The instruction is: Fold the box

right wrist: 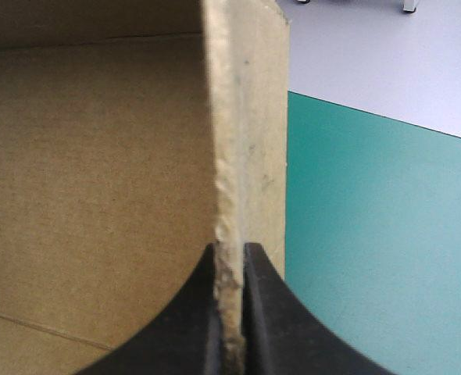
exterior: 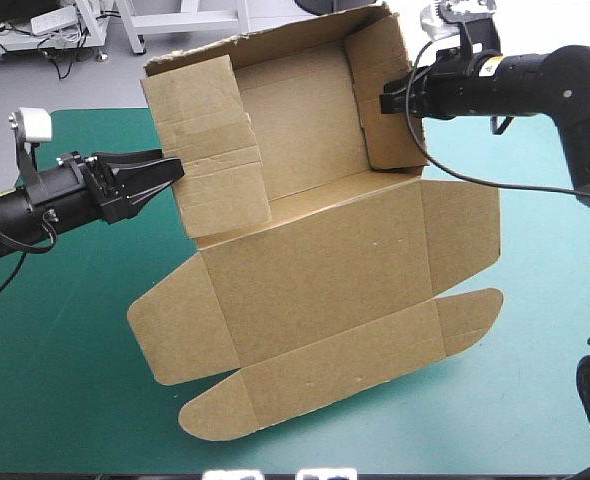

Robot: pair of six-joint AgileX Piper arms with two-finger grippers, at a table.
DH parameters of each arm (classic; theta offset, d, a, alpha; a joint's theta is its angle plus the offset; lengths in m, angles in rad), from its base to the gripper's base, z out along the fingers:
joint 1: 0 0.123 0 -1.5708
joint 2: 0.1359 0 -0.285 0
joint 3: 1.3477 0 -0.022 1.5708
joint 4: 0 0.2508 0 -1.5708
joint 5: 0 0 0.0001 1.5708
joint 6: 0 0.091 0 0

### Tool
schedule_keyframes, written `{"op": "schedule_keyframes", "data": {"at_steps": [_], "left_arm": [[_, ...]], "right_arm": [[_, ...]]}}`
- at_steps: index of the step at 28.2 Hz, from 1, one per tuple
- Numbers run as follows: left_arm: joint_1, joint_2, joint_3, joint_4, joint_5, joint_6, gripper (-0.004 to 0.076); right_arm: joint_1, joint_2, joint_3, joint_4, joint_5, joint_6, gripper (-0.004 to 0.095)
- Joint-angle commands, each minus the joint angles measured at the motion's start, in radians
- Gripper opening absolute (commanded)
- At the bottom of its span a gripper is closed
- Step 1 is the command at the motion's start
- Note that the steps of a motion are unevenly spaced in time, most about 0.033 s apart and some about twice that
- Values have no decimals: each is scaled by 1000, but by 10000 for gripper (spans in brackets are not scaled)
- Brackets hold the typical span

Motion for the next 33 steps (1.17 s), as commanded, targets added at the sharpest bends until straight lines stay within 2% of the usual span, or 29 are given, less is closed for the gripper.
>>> {"op": "schedule_keyframes", "data": {"at_steps": [1, 10, 18, 20, 24, 27, 28, 30, 33], "left_arm": [[-7, -20, -31, -19, -58, 1, 382], [-7, -12, -31, 171, -158, -33, 382], [-7, 62, -31, 196, -169, -89, 370], [-7, 75, -31, 181, -179, -111, 301], [-7, 72, -31, 75, -169, -90, -15], [-63, 43, -74, 95, -198, -50, -10], [-109, 24, -119, 176, -237, -97, -10], [-166, 19, -187, 314, -275, -198, -10], [-251, 27, -278, 531, -281, -359, -10]], "right_arm": [[49, -41, -25, 12, -83, 27, -4], [121, -41, -25, 11, -95, 45, -4], [131, -62, -25, 29, -83, 58, -4], [131, -64, -25, 27, -75, 60, -4], [133, -64, -25, 4, -49, 101, -4], [161, -64, -25, -78, -21, 156, -4], [189, -64, -25, -159, 12, 199, -4], [222, -64, -25, -247, 53, 235, -4], [275, -64, -25, -355, 81, 300, -4]]}}
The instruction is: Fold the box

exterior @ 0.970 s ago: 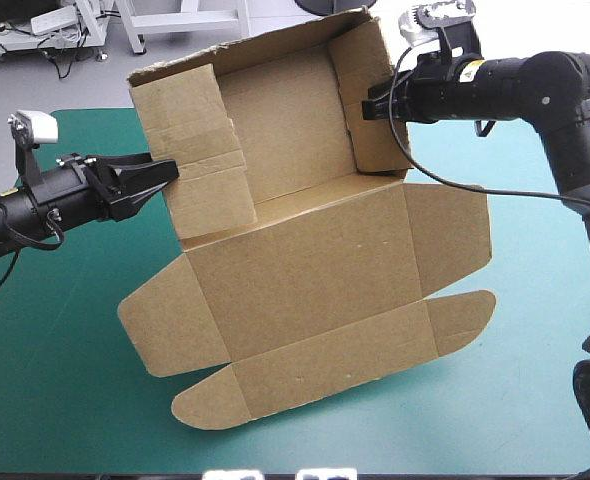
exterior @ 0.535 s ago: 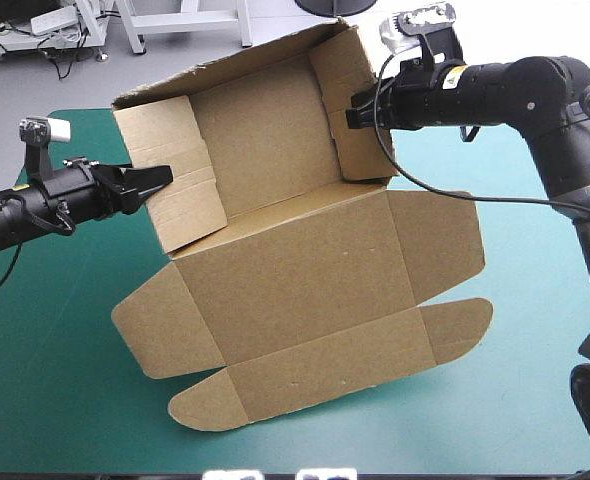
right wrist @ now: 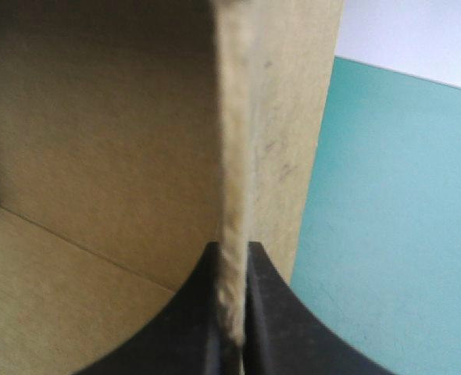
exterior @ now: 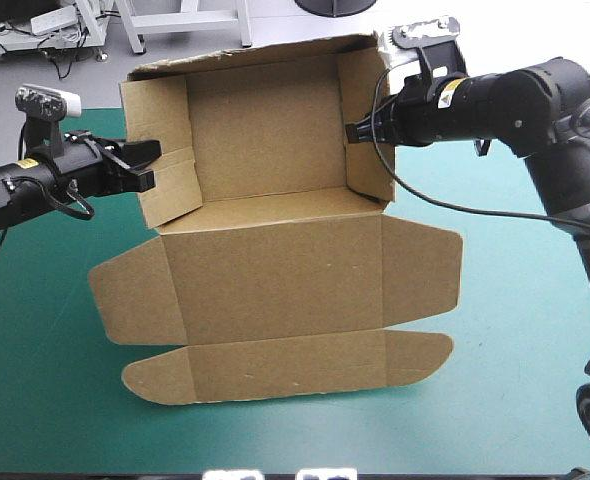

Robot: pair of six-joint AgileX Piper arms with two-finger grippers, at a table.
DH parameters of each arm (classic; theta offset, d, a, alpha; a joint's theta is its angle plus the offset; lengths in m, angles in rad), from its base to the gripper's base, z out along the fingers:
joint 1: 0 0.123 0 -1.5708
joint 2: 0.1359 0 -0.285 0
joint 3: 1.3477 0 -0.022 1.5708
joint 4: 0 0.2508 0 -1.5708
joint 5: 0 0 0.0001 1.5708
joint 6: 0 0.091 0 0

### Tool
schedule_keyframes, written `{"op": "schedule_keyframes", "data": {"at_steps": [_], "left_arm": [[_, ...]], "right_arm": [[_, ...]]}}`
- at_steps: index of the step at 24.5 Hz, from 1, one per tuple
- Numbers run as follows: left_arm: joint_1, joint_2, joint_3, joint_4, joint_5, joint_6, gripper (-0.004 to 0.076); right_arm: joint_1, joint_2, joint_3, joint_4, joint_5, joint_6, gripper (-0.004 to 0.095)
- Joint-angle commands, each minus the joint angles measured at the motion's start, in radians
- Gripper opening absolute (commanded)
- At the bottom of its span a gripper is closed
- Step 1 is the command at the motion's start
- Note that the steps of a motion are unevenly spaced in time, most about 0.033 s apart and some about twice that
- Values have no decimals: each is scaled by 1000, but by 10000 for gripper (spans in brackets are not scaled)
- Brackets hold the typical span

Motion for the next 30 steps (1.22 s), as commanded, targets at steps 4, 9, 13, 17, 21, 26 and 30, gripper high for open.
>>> {"op": "schedule_keyframes", "data": {"at_steps": [4, 9, 13, 17, 21, 26, 30], "left_arm": [[-243, 18, -171, 285, 34, -315, -10], [-366, 178, -171, 608, 84, -464, -10], [-369, 280, -171, 640, 95, -478, -10], [-369, 383, -171, 646, 109, -481, -10], [-369, 466, -171, 676, 103, -544, -10], [-360, 538, -171, 714, 53, -684, -10], [-314, 560, -173, 649, 33, -718, -10]], "right_arm": [[69, 1, -22, -66, 76, 120, -5], [69, 94, -11, -64, 76, 128, -5], [69, 181, -11, -62, 76, 128, -5], [61, 276, -11, -44, 76, 128, -5], [46, 362, -11, -28, 71, 130, -5], [6, 425, -11, -20, 48, 123, -5], [-37, 434, -11, -20, 46, 119, -5]]}}
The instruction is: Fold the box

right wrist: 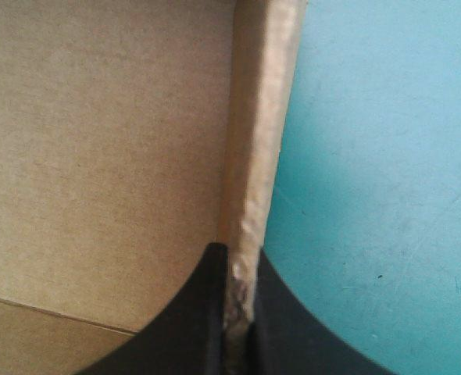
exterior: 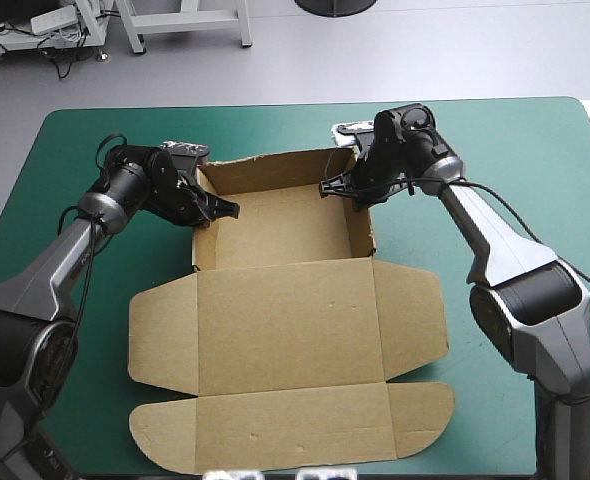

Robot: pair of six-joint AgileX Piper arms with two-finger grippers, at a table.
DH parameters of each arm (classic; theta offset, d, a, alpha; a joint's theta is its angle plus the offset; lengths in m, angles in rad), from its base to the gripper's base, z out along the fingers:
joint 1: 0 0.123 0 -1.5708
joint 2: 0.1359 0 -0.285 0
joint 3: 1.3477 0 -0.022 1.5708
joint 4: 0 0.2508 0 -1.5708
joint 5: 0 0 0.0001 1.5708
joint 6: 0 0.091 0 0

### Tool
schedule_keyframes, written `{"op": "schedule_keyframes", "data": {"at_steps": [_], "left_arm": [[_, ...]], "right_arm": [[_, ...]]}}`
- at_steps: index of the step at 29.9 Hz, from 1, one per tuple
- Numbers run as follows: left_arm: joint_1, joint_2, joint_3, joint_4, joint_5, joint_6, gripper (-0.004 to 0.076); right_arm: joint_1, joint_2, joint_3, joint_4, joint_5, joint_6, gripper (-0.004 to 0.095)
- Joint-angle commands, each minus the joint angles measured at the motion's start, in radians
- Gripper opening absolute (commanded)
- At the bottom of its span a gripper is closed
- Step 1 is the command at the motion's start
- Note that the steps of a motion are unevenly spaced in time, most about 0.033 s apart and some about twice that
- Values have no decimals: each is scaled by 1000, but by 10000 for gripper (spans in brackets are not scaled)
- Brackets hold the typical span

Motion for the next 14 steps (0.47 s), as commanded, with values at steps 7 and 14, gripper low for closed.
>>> {"op": "schedule_keyframes", "data": {"at_steps": [7, 14], "left_arm": [[69, -15, -27, -139, -1, -12, -10], [69, -3, -34, -183, 53, 64, 0]], "right_arm": [[-53, -60, -26, 6, -39, -110, 0], [-53, -60, -26, -91, -43, -133, 261]]}}
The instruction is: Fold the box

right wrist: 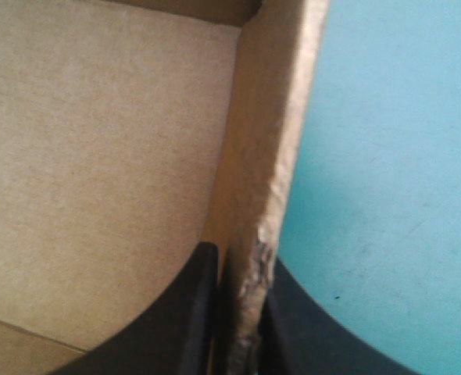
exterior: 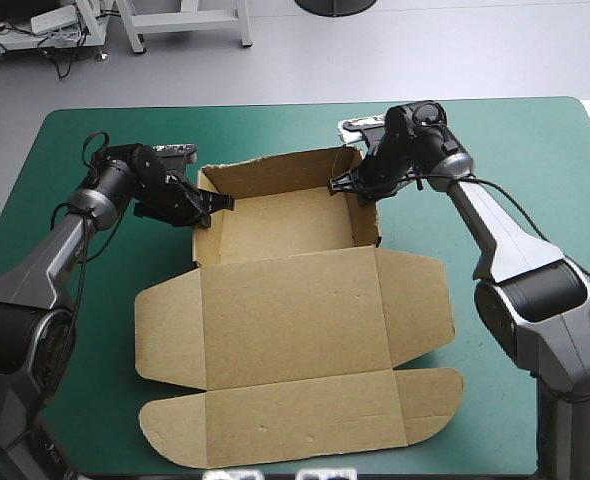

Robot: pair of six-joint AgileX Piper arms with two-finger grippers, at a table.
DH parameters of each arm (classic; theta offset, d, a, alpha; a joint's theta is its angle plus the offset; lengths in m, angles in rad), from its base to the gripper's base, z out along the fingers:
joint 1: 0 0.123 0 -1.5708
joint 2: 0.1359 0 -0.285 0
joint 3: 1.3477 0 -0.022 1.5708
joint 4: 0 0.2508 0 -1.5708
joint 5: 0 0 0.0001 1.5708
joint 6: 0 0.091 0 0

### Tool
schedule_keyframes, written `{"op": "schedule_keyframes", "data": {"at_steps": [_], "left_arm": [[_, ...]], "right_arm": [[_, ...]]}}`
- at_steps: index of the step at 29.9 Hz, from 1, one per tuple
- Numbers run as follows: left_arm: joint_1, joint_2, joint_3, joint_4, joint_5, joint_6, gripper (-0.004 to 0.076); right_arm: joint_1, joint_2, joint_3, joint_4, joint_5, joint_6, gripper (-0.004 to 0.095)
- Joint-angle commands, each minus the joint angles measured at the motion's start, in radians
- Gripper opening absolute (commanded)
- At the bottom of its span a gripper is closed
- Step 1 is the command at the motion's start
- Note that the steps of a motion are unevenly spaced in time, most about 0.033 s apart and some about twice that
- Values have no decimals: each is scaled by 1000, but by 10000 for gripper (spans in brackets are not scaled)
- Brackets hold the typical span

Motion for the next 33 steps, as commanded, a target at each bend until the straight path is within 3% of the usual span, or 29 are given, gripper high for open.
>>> {"op": "schedule_keyframes", "data": {"at_steps": [1, 5, 10, 14, 17, 25, 33], "left_arm": [[1, -30, -33, -48, 50, 31, 5], [1, -17, -63, -111, 103, 46, 52], [1, -12, -91, -194, 151, 99, 188], [1, -12, -94, -216, 170, 99, 365], [1, -12, -94, -218, 170, 99, 450], [1, -12, -203, -146, 304, 110, 456], [1, -74, -428, -107, 306, 110, 456]], "right_arm": [[-14, -60, -26, -83, -26, -25, 307], [-14, -60, -26, -87, -28, -27, 438], [-14, -60, -26, -85, -14, -27, 442], [-14, -60, -26, -83, -3, -42, 446], [-14, -60, -26, -83, 7, -49, 446], [-14, -71, -65, -64, 23, -49, 446], [-14, -134, -131, -72, 23, -49, 446]]}}
